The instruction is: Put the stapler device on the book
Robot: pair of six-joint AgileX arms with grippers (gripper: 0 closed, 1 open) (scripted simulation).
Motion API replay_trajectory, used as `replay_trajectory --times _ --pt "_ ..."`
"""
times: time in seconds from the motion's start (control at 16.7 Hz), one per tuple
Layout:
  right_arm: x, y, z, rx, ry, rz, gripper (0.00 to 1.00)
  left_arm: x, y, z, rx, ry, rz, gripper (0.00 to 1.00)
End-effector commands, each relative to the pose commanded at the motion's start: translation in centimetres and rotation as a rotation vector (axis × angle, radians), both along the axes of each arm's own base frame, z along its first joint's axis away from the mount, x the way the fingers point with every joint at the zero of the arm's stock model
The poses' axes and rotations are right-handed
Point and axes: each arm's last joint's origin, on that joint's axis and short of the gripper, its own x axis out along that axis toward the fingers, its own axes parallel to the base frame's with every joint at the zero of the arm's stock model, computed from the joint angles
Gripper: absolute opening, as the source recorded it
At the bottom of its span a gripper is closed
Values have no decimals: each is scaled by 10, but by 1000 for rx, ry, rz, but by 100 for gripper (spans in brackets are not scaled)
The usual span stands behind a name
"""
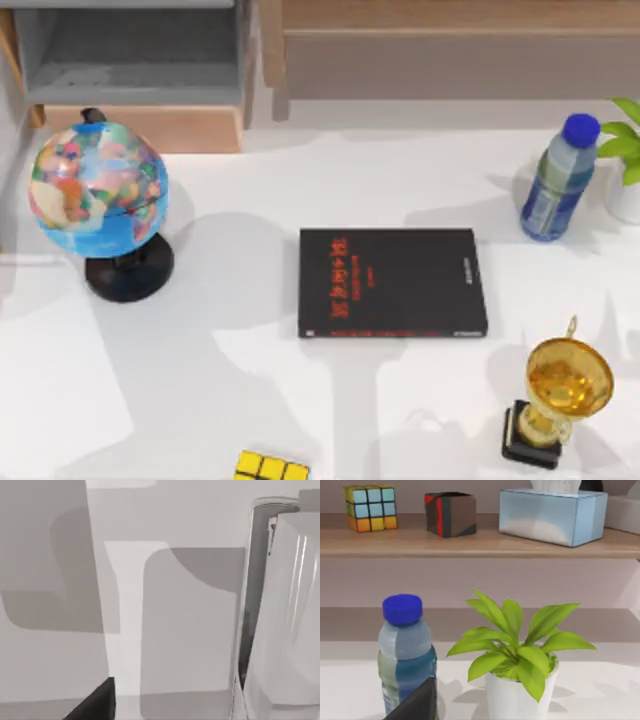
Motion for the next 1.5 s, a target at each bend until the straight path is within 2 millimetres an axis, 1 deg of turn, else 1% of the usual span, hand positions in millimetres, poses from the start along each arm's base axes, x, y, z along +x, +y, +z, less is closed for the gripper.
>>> replay_trajectory --times 0.18,0.48,1.26,1.32,1.5 --pt "0 0 0 0 0 0 100 7 -3 -16 2 -7 -2 100" --pt "0 0 0 0 0 0 100 9 -4 -18 2 -8 -3 100" --pt "0 0 0 0 0 0 100 9 -4 -18 2 -8 -3 2" --pt "0 0 0 0 0 0 100 9 -4 -18 2 -8 -3 0" --pt "0 0 0 0 0 0 100 9 -4 -18 2 -8 -3 0"
